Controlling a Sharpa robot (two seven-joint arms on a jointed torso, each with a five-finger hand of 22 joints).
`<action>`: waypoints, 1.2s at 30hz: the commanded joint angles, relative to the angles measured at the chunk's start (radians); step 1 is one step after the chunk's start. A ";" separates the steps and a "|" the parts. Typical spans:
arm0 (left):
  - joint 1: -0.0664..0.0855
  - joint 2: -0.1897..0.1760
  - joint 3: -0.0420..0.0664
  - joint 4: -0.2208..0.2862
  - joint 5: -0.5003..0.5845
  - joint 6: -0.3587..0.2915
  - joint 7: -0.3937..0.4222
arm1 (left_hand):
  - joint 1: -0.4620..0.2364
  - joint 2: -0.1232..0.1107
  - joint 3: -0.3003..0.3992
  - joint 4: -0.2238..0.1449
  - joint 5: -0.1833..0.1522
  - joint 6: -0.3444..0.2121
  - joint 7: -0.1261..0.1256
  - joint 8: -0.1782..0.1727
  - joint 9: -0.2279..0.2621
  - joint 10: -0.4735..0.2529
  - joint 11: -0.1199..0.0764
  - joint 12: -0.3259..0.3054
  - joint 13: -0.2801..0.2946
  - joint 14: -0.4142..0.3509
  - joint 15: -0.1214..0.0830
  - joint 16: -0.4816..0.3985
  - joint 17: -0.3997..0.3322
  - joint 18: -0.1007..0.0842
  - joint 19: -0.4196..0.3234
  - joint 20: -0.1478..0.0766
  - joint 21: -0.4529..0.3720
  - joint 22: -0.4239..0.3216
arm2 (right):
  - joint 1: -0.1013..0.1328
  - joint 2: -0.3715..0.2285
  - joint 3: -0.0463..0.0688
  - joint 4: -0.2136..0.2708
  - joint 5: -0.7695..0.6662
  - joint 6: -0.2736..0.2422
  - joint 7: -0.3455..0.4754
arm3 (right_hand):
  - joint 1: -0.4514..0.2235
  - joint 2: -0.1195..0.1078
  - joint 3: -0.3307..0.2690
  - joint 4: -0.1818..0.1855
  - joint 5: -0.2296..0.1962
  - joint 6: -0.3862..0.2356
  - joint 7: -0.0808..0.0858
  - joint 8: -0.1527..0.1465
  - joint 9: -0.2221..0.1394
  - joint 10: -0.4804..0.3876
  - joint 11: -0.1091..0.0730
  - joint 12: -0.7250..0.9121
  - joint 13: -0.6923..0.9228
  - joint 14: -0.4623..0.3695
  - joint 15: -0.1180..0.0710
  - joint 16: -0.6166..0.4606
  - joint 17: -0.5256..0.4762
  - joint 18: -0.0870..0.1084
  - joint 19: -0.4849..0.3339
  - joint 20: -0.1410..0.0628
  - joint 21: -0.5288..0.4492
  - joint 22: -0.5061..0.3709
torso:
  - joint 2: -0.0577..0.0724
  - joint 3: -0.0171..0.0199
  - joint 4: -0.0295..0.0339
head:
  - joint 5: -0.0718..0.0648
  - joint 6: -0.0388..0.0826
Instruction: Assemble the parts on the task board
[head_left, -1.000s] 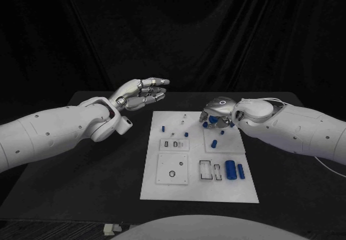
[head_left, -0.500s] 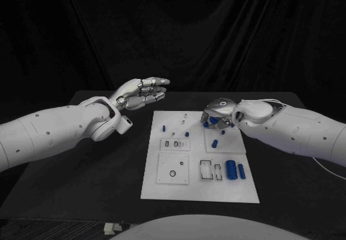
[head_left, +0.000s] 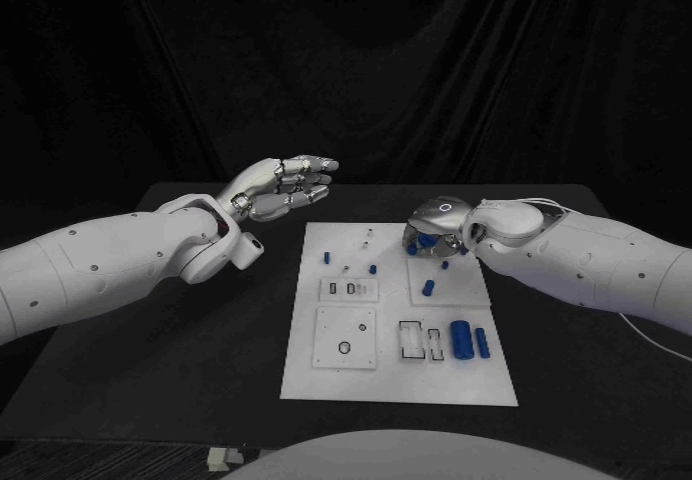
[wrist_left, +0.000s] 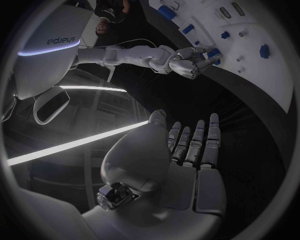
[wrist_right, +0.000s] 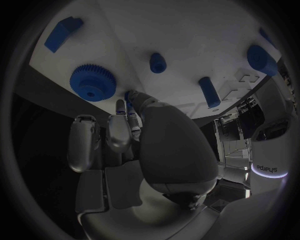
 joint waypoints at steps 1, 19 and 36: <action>-0.001 0.003 0.001 0.001 0.003 0.008 0.070 | 0.013 0.001 0.005 0.000 0.005 -0.002 -0.008 0.002 0.000 0.008 0.001 -0.005 0.000 -0.009 0.000 -0.006 -0.001 0.007 -0.007 0.001 -0.004 -0.002 | -0.004 0.002 0.001 -0.006 -0.003 -0.045 0.021 | -0.010 0.007 0.008 -0.001 -0.010 0.018 -0.001 0.009 0.005 0.018 -0.002 0.003 0.001 0.017 -0.002 0.005 -0.001 -0.011 -0.003 -0.003 -0.004 0.057 | 0.002 0.0003 -0.0012 | 0.002 -0.003; -0.002 0.003 0.001 -0.002 0.003 0.017 0.066 | 0.013 0.001 0.006 0.000 0.005 -0.007 -0.015 0.000 -0.001 0.009 0.006 -0.007 0.000 0.000 0.004 -0.003 0.001 0.008 -0.004 0.003 -0.002 -0.002 | -0.015 0.014 0.001 -0.016 0.007 -0.119 0.035 | -0.021 0.029 0.005 -0.023 -0.065 0.114 -0.015 0.054 0.049 0.123 -0.017 0.013 0.000 0.015 -0.011 0.006 -0.010 -0.012 -0.001 -0.011 -0.003 0.067 | 0.002 -0.0008 -0.0003 | 0.009 -0.014; -0.003 -0.002 0.001 -0.004 0.003 0.018 0.060 | 0.013 0.001 0.007 0.000 0.005 -0.008 -0.017 0.000 -0.001 0.010 0.008 -0.007 0.001 0.004 0.007 -0.002 0.002 0.008 -0.002 0.003 -0.001 -0.002 | 0.044 0.114 0.001 -0.089 0.022 -0.092 0.017 | -0.028 0.019 -0.001 -0.025 -0.059 0.104 -0.013 0.046 0.052 0.120 -0.013 0.000 -0.003 0.015 -0.009 0.006 -0.012 -0.014 0.001 -0.011 -0.001 0.071 | 0.000 -0.0027 -0.0004 | 0.024 -0.014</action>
